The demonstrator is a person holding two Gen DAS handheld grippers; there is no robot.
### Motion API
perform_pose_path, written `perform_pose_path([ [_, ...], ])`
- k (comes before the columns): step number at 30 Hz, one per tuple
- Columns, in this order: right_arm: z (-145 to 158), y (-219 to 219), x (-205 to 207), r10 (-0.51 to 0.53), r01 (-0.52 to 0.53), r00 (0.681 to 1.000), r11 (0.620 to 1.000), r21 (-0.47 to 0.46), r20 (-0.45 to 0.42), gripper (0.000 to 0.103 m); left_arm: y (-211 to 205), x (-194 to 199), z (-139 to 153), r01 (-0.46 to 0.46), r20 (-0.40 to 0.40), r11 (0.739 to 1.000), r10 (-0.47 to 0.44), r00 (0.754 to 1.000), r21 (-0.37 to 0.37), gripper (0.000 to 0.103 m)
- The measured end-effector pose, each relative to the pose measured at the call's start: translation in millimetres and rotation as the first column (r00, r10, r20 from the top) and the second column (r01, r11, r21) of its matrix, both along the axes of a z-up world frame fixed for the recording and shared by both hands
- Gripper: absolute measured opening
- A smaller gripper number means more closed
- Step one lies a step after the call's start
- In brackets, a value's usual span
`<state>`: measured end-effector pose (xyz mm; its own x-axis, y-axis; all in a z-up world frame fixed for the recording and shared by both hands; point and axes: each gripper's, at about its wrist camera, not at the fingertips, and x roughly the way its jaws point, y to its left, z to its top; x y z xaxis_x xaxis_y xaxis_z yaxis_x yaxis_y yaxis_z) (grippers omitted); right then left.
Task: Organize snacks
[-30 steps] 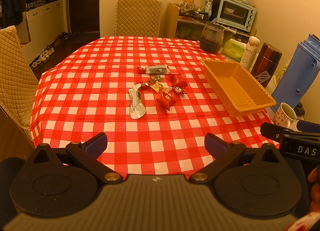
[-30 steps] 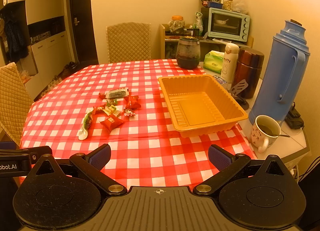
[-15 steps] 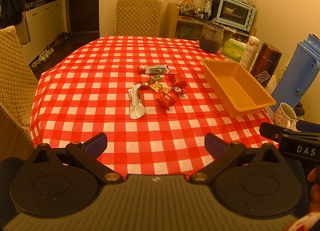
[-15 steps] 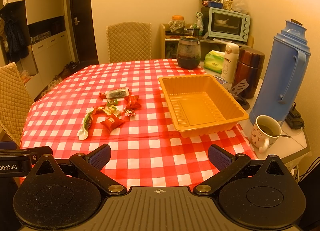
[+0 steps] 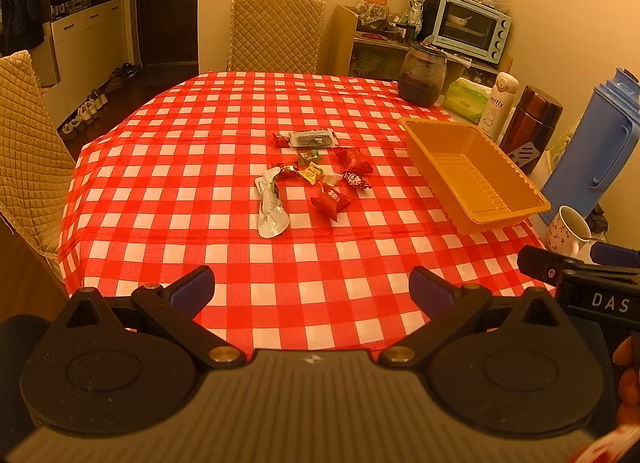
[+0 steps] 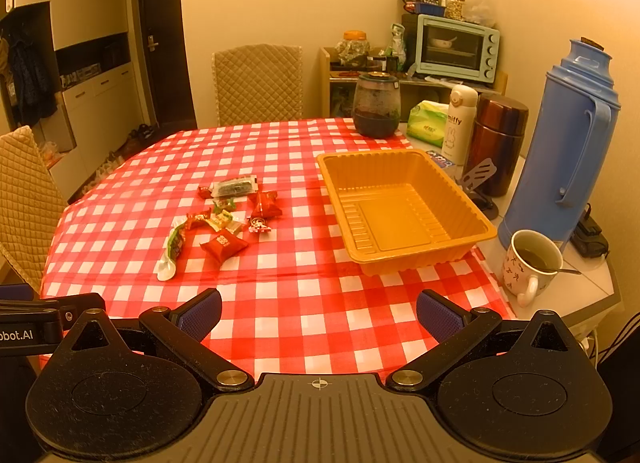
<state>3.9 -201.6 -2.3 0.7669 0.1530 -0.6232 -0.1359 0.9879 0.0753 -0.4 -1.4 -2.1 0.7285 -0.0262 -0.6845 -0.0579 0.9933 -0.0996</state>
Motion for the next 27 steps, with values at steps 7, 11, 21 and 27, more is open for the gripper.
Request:
perform_pose_path([
  [7, -0.3, 0.1, 0.1, 0.000, 0.000, 1.000, 1.000, -0.001, 0.001, 0.103, 0.0, 0.0, 0.1, 0.000, -0.001, 1.000, 0.000, 1.000, 0.000, 0.103],
  [11, -0.5, 0.1, 0.1, -0.001, 0.001, 1.000, 1.000, 0.001, 0.001, 0.103, 0.1, 0.0, 0.1, 0.000, 0.000, 1.000, 0.000, 1.000, 0.000, 0.103],
  [21, -2.6, 1.0, 1.7, -0.004, 0.004, 1.000, 1.000, 0.016, 0.014, 0.103, 0.9, 1.7, -0.8, -0.002, 0.004, 1.000, 0.002, 1.000, 0.001, 0.103],
  [27, -12.9, 6.7, 12.2, 0.015, -0.016, 1.000, 0.999, 0.041, 0.021, 0.103, 17.9, 16.4, -10.1, -0.027, -0.004, 1.000, 0.027, 1.000, -0.012, 0.103],
])
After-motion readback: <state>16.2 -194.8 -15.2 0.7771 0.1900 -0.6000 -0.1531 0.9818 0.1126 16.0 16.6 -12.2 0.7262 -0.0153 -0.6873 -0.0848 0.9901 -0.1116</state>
